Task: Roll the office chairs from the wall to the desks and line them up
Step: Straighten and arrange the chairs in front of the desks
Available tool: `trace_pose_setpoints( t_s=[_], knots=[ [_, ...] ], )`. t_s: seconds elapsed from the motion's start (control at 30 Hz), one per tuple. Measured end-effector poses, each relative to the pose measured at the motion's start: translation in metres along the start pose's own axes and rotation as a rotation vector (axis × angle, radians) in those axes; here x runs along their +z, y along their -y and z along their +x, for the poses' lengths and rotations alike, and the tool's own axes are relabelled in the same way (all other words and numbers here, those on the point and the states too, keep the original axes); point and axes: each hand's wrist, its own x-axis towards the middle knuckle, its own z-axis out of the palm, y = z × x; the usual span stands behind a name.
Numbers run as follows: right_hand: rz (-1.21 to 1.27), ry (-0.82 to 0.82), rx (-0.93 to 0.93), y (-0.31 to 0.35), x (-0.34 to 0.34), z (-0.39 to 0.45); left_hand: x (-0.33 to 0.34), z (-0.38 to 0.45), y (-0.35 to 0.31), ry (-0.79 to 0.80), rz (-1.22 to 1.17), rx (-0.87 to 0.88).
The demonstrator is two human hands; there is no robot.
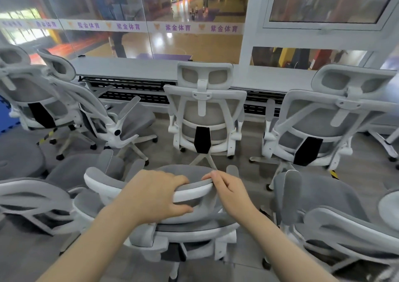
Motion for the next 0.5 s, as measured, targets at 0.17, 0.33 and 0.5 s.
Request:
trace_pose_setpoints(
  t_s=[0.17, 0.33, 0.5],
  knots=[
    [0.012, -0.018, -0.057, -0.004, 0.000, -0.008, 0.008, 0.014, 0.000, -0.082, 0.021, 0.056],
    [0.063, -0.037, -0.074, -0.007, 0.006, -0.009, 0.010, 0.021, 0.001, -0.128, 0.015, 0.069],
    [0.078, -0.117, -0.054, -0.007, 0.012, 0.001, 0.006, 0.035, 0.004, -0.148, 0.008, 0.068]
  ],
)
